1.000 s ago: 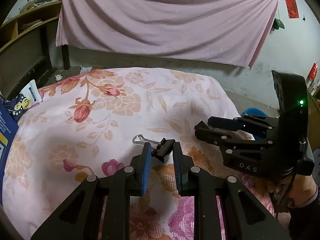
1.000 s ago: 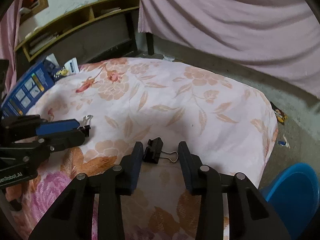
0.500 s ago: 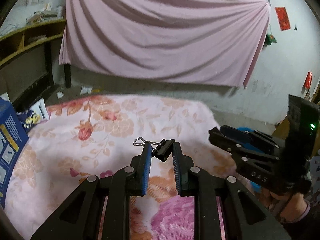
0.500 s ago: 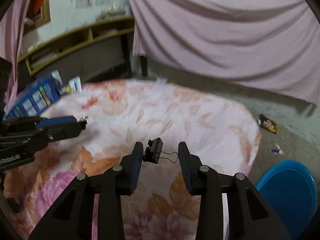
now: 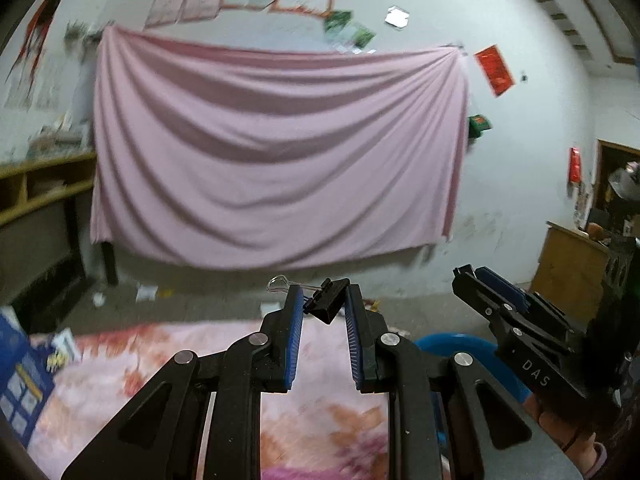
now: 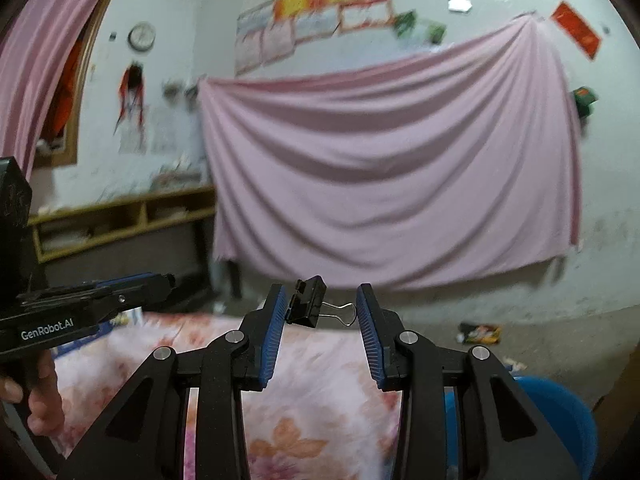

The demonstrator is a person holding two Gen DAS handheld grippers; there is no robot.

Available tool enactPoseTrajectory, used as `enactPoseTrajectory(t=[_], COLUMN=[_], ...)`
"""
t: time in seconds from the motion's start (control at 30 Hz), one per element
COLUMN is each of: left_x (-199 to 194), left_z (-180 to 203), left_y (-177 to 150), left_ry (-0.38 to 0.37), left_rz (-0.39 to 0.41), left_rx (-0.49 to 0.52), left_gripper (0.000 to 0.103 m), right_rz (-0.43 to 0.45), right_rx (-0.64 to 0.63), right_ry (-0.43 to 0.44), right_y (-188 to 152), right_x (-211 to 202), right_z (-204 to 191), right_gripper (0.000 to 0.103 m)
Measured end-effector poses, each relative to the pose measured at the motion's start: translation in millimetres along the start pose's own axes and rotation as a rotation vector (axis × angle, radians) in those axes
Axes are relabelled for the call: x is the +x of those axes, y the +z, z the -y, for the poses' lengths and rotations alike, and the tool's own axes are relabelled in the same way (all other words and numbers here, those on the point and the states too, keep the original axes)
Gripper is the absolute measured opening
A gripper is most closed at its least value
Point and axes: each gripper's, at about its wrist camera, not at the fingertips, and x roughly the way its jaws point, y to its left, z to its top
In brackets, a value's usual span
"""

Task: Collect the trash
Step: 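Lift both binder clips and carry them over the blue basin, then lower the clips into the basin and open both grippers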

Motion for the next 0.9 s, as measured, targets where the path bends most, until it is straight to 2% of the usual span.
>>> enactPoseTrajectory(t=[0.2, 0.47, 0.67, 0.9], left_x=[3.8, 31.2, 60.2, 91.4], left_z=[44.1, 97.5, 120.9, 136.6], left_y=[10.6, 3.6, -7.0, -20.5], left_ry=[-0.054, -0.146, -0.19, -0.219], left_rz=[0.056, 0.039, -0.027, -0.11], left_rx=[0.077, 0.12, 0.099, 0.096], left_gripper=[0.017, 0.017, 0.017, 0.017], right_rz=[0.124, 0.17, 0.111, -0.025], right_rx=[0.036, 0.094, 0.14, 0.208], right_ry=[-0.11, -0.205, -0.256, -0.263], right_y=[7.5, 4.5, -7.7, -25.0], right_x=[-36.3, -68.1, -77.4, -67.7], right_z=[31.5, 67.6, 94.9, 122.5], right_gripper=[0.034, 0.034, 0.034, 0.034])
